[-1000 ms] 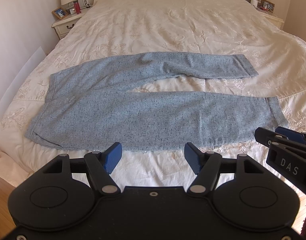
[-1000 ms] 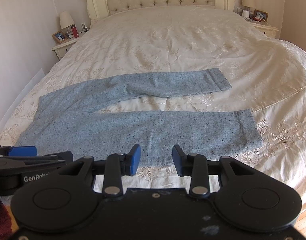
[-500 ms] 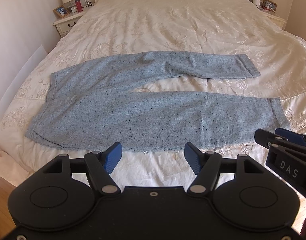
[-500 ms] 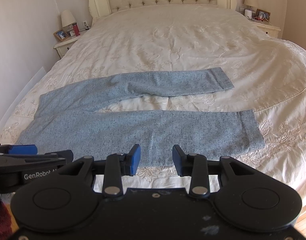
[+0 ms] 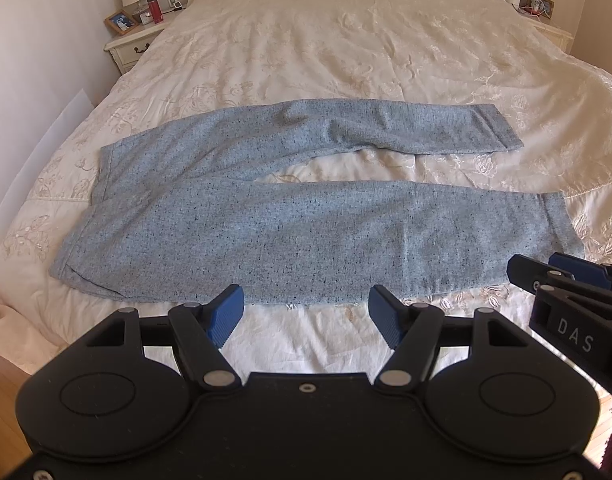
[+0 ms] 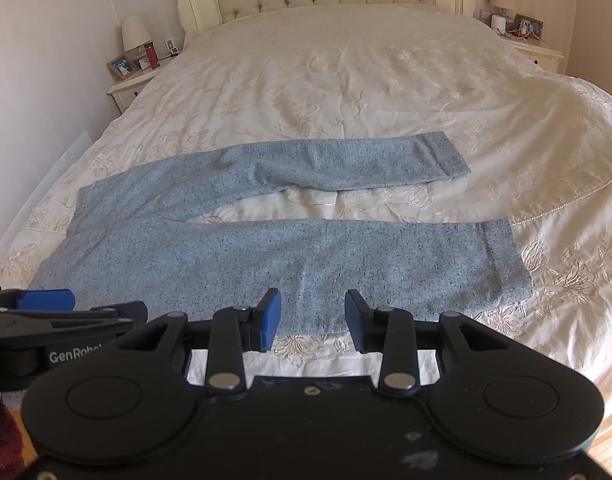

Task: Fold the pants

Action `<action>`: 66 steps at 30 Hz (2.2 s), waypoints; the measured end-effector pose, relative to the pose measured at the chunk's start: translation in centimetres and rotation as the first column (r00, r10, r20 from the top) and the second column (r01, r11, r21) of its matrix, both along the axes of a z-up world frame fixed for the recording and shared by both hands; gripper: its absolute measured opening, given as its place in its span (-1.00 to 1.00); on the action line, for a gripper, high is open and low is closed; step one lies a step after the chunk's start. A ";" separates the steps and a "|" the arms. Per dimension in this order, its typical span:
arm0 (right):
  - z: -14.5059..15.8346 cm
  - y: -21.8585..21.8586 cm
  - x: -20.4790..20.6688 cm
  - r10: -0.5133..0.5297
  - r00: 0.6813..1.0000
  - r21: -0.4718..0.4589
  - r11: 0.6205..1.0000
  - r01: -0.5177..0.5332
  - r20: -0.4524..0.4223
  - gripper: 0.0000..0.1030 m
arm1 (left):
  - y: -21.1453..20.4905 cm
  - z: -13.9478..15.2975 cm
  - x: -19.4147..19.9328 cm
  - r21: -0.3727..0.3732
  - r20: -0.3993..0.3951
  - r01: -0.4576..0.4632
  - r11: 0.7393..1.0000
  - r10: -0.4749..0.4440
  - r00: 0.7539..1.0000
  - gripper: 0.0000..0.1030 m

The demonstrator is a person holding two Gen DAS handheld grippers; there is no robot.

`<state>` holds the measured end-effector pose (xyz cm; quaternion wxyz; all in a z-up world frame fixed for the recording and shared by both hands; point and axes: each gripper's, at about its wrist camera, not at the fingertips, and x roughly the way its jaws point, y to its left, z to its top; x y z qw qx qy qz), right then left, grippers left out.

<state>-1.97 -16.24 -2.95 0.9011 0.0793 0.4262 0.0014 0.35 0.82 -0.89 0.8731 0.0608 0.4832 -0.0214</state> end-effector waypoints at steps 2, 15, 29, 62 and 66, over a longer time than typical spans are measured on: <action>0.0 0.0 0.1 0.001 1.000 0.000 1.000 -0.001 0.000 -0.27 | 0.0 -0.1 0.0 0.001 -0.002 -0.001 1.000 0.001 1.000 0.35; -0.5 1.0 1.3 0.010 1.000 -0.171 0.985 -0.009 0.006 -0.26 | 0.1 -0.2 0.0 0.019 -0.022 -0.029 0.999 0.030 0.999 0.35; -4.6 1.1 4.6 -0.116 0.989 -0.136 0.986 0.102 -0.096 -0.26 | 2.5 -3.5 4.9 0.031 -0.129 -0.011 0.999 0.015 0.992 0.29; -18.9 -28.5 19.2 -0.205 0.898 0.035 0.971 0.236 -0.389 -0.27 | -3.3 -8.9 13.9 0.110 -0.197 -0.040 0.993 0.061 0.978 0.20; -18.5 -28.6 19.8 -0.113 0.903 0.125 0.976 0.180 -0.415 -0.90 | -4.7 -8.8 13.9 0.117 -0.193 -0.070 0.991 0.092 0.977 0.20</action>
